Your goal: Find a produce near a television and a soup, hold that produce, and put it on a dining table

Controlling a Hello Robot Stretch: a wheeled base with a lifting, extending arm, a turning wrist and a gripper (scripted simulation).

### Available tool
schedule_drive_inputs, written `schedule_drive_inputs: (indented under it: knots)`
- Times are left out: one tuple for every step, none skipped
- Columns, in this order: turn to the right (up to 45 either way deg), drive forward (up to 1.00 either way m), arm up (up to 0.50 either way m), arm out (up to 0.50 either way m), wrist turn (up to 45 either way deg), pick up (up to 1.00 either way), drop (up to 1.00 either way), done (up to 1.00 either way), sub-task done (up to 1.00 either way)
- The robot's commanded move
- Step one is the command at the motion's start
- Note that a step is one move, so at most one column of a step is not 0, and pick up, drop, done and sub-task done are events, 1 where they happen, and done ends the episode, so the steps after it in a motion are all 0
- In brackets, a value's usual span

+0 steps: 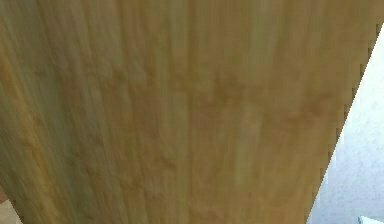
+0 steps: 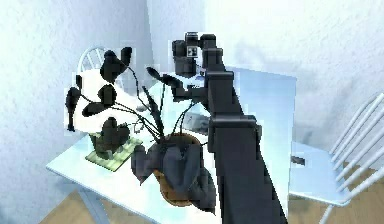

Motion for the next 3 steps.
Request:
schedule_drive_inputs:
  knots:
    - [0.0,0.00,0.00,0.00,0.0,0.00,1.00,0.00,0.00]
    - [0.0,0.00,0.02,0.00,0.0,0.00,0.00,0.00,0.00]
    - [0.0,0.00,0.00,-0.08,0.0,0.00,0.00,0.00,0.00]
